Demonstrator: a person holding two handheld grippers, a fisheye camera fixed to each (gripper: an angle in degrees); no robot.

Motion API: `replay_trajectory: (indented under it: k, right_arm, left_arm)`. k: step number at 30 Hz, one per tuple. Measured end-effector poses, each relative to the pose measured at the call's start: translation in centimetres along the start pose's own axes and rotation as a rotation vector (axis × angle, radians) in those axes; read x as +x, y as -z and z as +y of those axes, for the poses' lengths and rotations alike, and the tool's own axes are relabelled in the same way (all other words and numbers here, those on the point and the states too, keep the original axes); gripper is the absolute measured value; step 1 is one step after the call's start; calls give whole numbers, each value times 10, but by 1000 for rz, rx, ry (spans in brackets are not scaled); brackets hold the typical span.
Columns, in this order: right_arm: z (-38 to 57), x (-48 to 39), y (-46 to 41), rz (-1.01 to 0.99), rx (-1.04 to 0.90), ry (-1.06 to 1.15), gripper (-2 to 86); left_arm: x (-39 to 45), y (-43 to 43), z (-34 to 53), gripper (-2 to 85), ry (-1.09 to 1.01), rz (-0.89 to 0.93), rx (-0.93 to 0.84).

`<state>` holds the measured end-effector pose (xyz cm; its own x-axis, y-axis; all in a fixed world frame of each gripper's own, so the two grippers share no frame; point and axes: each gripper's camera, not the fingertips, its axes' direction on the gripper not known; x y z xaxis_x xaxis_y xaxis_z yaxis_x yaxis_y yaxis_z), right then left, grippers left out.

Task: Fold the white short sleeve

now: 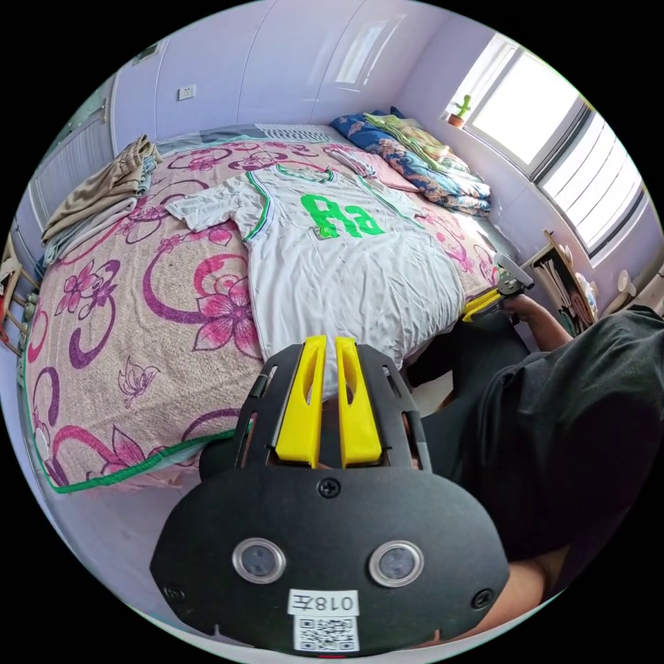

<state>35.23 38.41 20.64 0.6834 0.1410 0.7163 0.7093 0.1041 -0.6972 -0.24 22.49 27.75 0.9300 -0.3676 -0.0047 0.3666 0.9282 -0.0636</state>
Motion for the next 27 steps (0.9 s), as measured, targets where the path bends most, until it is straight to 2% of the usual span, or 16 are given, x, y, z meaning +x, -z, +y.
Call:
replay_trajectory:
  k: [5, 9, 13, 17, 20, 24, 27]
  right_arm:
    - [-6, -16, 0, -6, -7, 84, 13]
    - [-1, -18, 6, -107, 53, 95, 7]
    - [-3, -14, 7, -162, 79, 103, 19]
    - [-15, -14, -5, -62, -28, 106, 61]
    - [-27, -18, -14, -96, -66, 151, 69]
    - [-42, -25, -22, -33, -120, 205, 15]
    - [-38, -30, -14, -130, -102, 264, 1]
  left_arm:
    - [24, 33, -44, 33, -76, 68, 0]
    - [105, 40, -100, 45, -340, 233, 11]
    - [201, 13, -140, 52, -579, 365, -49]
    - [262, -3, -152, 53, -718, 332, -130]
    - [290, 7, -156, 53, -763, 337, -145]
    - [308, 35, -156, 53, -771, 281, -124]
    - [323, 64, -150, 59, -799, 227, -84]
